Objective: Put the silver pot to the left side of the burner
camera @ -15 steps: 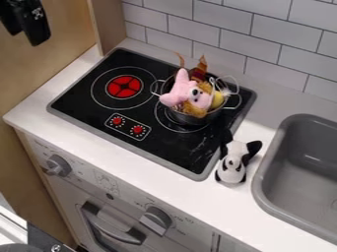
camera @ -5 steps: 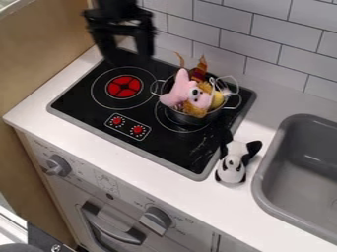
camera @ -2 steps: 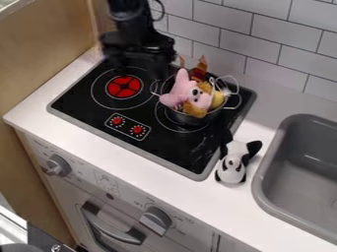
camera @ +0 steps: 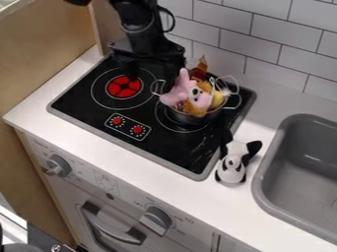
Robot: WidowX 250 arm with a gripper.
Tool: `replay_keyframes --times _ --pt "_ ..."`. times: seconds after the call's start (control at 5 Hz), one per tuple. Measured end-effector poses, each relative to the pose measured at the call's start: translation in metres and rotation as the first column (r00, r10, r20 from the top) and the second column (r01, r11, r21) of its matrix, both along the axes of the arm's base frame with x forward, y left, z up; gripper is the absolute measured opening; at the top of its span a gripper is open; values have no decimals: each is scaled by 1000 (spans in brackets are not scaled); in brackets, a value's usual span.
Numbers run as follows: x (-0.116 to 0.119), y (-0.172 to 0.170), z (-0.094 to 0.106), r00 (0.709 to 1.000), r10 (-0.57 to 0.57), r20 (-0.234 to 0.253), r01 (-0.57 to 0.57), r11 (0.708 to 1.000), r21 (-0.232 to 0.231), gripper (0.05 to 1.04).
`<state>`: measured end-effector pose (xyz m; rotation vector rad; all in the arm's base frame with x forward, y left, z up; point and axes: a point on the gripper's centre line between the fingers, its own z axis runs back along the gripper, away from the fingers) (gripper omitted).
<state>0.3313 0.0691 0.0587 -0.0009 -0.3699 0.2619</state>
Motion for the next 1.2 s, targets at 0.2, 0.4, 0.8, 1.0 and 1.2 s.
replay_keyframes --times 0.2,0.4,0.8,1.0,1.2 --pt "5 1 1 1000 -8 30 8 1000 13 999" --pt "8 2 -2 999 -24 42 23 1000 20 999" --pt "9 7 -4 998 -46 51 45 999 17 999" --pt "8 9 -6 997 -61 43 61 998 6 999" --pt "11 15 4 997 -71 31 72 997 -16 999"
